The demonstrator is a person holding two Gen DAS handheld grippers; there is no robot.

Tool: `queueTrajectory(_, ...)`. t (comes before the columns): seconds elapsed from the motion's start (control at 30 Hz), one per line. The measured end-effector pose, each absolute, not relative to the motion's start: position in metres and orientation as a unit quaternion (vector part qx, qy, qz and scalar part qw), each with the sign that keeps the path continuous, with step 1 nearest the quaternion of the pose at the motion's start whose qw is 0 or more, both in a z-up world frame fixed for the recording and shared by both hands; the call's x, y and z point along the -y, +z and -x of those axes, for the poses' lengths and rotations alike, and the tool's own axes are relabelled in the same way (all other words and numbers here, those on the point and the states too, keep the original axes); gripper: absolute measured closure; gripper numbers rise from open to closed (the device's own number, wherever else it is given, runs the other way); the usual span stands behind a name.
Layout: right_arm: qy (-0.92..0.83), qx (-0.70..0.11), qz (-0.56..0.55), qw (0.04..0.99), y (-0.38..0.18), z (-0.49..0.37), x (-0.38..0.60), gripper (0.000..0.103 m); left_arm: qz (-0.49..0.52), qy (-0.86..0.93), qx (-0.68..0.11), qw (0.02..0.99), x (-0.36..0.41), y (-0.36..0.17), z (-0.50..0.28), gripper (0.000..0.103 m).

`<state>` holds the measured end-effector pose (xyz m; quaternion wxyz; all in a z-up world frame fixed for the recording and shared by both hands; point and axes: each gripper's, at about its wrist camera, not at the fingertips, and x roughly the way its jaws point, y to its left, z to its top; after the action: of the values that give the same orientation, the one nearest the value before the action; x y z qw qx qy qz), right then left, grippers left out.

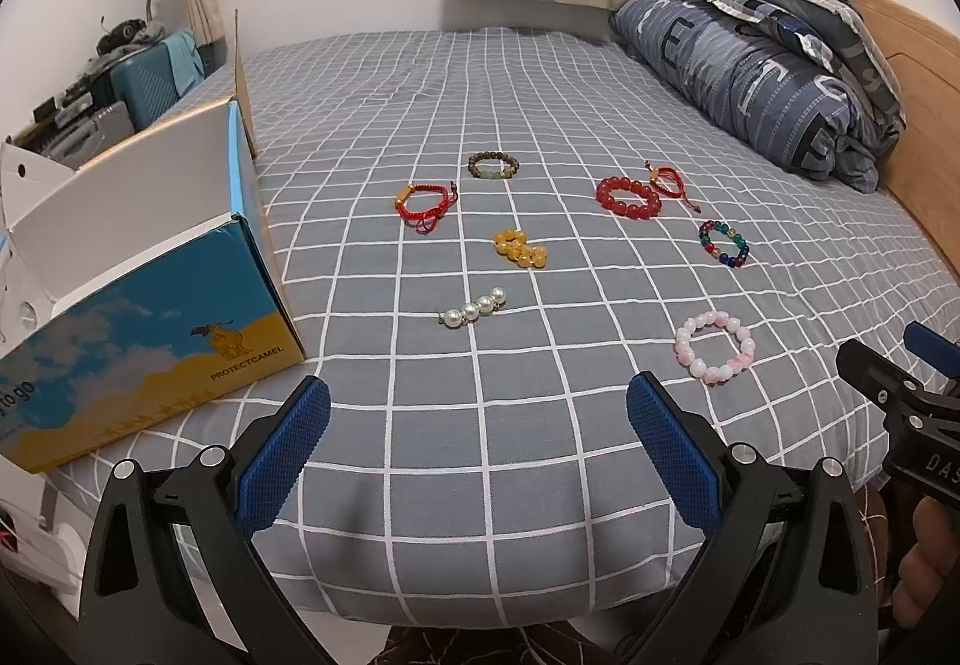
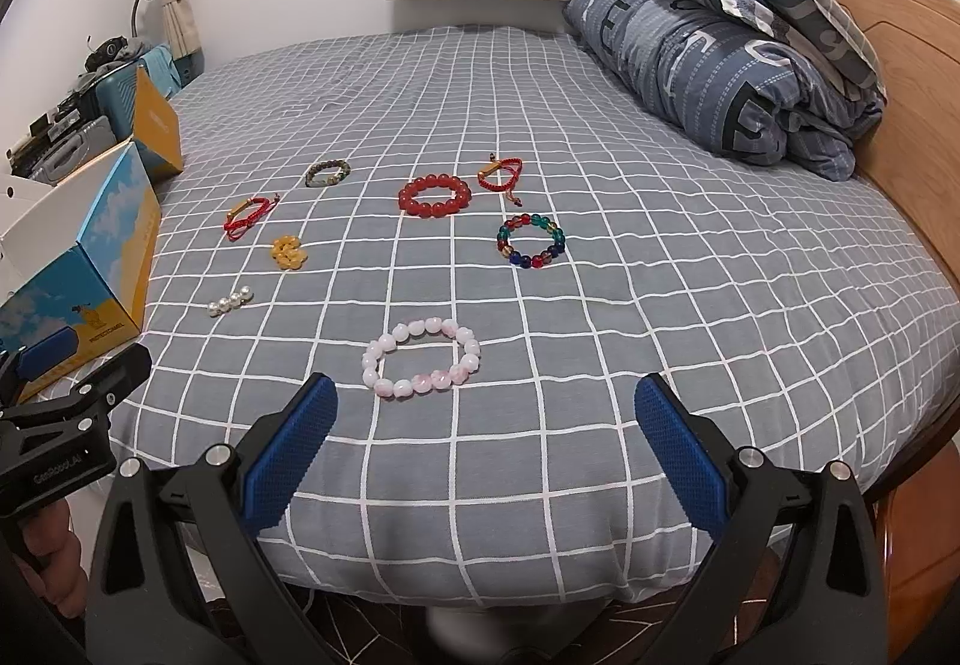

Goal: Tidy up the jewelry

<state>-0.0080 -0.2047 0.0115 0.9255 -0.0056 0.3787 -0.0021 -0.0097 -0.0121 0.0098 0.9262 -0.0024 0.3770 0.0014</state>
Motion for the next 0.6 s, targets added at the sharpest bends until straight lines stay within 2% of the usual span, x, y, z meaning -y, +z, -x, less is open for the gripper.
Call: queueTrajectory(0.6,-0.002,-0.381,0.003,0.925,0.0096,0.0089,0.2035,0.007,0.0,0.002,-0.38,0.925,0.0134,0.011,0.0141,0.006)
